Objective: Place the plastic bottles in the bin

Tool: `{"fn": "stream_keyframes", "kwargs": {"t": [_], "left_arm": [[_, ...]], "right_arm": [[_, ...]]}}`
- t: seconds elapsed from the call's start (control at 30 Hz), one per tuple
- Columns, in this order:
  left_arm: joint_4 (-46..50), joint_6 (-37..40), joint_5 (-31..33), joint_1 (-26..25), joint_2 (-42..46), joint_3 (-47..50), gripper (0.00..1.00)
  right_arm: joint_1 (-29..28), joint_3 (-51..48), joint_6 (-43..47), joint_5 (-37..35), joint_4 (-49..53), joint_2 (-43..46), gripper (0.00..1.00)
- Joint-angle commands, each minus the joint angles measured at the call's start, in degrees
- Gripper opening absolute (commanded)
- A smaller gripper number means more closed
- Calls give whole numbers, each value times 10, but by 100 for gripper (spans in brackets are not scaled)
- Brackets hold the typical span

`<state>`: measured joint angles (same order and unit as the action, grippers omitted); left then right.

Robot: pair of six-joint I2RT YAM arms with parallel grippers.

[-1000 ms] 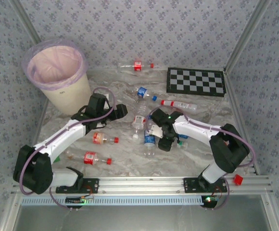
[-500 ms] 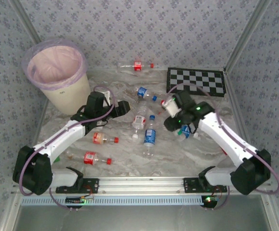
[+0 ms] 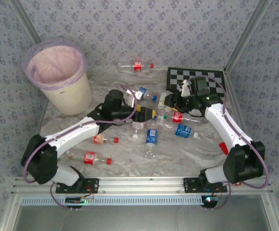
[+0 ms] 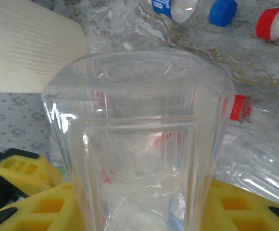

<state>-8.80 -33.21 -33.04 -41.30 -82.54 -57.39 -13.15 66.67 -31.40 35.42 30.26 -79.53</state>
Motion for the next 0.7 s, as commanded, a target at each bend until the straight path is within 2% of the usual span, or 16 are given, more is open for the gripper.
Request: {"fn": "stream_keyframes", "kwargs": {"t": [0.0,0.07,0.17,0.3,0.43,0.5,0.67], "left_arm": [[7,11,-17,-8,-48,-38,72],[0,4,-23,-11,-71,-52,71],[-30,-8,-40,-18,-98,-67,77],[12,8,-47,-22,-125,-107,76],[26,16,-47,-23,-130,-117,59],[27,16,-41,-23,-130,-119,45],[30,15,-37,-22,-131,-124,31]], "right_arm": [[-8,6,-42,25,-31,2,32],[-15,7,-41,20,-34,3,32],[-22,1,-41,8,-44,8,34],[-23,-7,-64,1,-75,20,36],[-23,3,-58,-14,-69,20,35],[-24,5,-60,-15,-73,19,35],[-24,6,-64,-11,-86,16,35]]}}
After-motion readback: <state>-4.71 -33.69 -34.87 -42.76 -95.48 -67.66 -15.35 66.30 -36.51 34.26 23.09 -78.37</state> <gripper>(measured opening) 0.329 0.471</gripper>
